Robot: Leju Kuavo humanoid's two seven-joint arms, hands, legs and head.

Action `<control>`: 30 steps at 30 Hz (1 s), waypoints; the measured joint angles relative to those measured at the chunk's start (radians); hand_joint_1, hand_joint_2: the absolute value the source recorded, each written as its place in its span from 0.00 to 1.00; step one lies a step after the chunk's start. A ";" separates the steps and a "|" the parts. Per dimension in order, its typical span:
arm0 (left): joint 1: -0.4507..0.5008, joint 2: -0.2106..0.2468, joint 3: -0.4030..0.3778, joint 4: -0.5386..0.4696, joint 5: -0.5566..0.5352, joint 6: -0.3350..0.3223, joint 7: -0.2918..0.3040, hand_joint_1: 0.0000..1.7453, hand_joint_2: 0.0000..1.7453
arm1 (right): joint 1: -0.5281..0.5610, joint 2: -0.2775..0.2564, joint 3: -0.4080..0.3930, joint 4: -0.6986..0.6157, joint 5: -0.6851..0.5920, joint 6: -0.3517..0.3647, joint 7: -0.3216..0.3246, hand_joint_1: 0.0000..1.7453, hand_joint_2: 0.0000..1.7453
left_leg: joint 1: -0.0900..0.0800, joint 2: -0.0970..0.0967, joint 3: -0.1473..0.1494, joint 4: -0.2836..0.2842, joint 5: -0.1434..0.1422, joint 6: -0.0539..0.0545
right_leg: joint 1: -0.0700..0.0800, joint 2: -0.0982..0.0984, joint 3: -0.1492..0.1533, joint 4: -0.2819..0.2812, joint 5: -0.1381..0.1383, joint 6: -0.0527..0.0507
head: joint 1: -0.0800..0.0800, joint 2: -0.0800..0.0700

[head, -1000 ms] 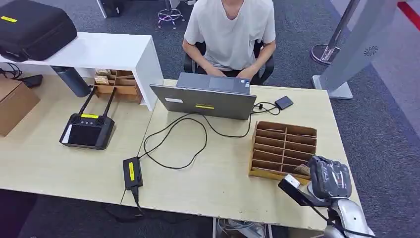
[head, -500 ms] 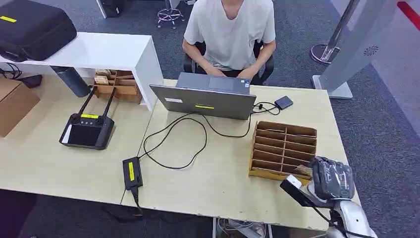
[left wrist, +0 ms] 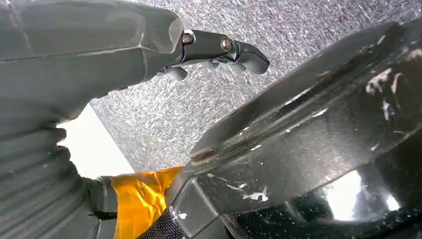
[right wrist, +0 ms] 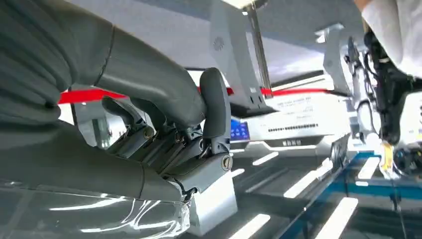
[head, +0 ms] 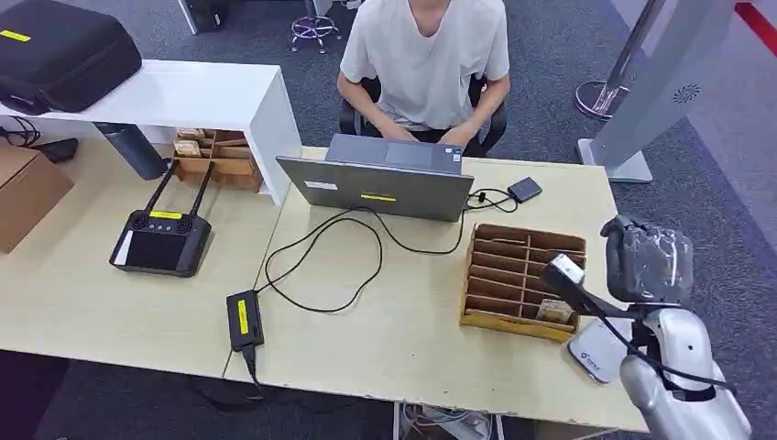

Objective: Pass the card to the sensor for recognition and then transmit it.

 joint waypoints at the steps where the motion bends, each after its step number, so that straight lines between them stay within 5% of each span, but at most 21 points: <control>1: -0.001 0.000 0.000 0.000 0.000 0.000 0.000 0.00 1.00 | -0.011 0.000 0.001 -0.002 0.005 0.005 0.000 0.95 1.00 | 0.000 0.000 0.000 0.000 0.000 0.000 | 0.000 0.000 0.000 0.000 0.000 0.000 | 0.000 0.000; 11: -0.001 0.000 0.000 0.000 0.001 -0.005 0.002 0.00 1.00 | -0.017 -0.010 0.014 -0.007 0.043 0.043 0.020 0.95 1.00 | 0.000 0.000 0.000 0.000 0.000 0.000 | 0.000 0.000 -0.001 0.000 0.000 0.000 | 0.000 0.000; 12: -0.001 0.000 0.000 0.000 0.001 -0.005 0.002 0.00 1.00 | -0.016 -0.011 0.016 -0.007 0.043 0.045 0.020 0.00 1.00 | 0.000 0.000 0.000 0.000 0.000 0.000 | 0.000 0.000 -0.001 0.000 0.000 0.000 | 0.000 0.000; 30: 0.000 0.000 0.000 0.000 0.016 -0.015 -0.001 0.00 1.00 | 0.030 -0.040 0.025 -0.060 0.043 0.044 0.023 0.00 1.00 | 0.000 0.000 0.000 0.000 0.000 0.000 | 0.000 0.000 -0.001 0.000 0.000 0.000 | 0.000 0.000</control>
